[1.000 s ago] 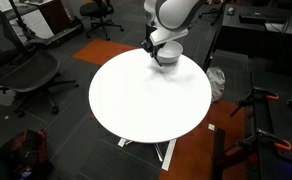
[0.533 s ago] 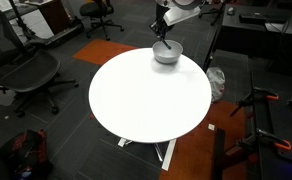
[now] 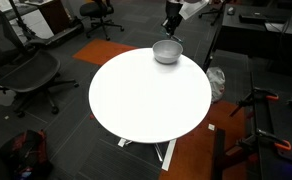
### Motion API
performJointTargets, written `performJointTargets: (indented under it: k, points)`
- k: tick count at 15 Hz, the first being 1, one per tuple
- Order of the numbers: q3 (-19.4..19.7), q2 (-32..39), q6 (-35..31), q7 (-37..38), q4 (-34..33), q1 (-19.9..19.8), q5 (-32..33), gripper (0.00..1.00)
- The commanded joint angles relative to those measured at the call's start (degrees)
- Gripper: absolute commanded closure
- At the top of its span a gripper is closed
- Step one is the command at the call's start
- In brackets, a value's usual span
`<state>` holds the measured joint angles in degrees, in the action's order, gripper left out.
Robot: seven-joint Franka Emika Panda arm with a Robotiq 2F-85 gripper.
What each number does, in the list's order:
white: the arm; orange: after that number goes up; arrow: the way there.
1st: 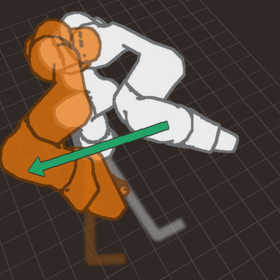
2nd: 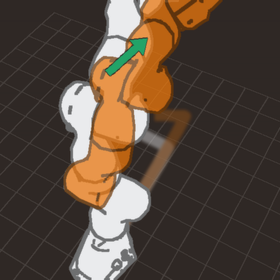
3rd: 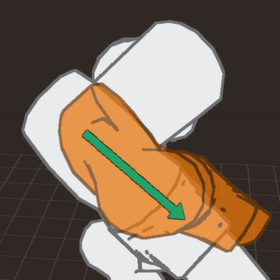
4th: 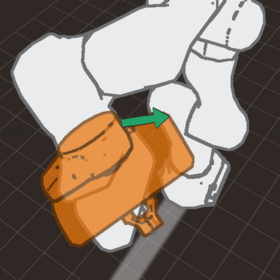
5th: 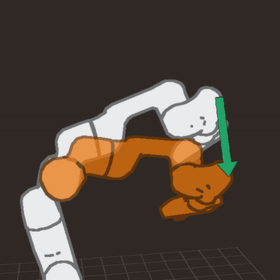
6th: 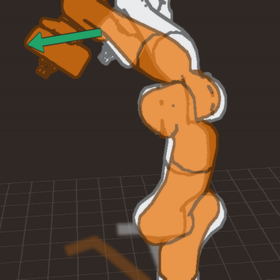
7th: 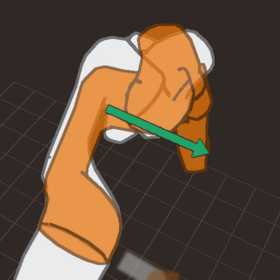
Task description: Place the marker inside the grey bowl
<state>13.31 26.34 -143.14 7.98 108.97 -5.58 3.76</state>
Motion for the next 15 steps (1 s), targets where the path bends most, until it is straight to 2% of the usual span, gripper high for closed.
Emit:
performJointTargets:
  k: [1, 15]
  points:
    - [-2.18, 0.71, 2.57, -5.20, -0.63, -2.80, -0.26, 0.95]
    - [-1.96, 8.16, -2.64, -4.41, -5.43, -3.22, 0.20, 0.95]
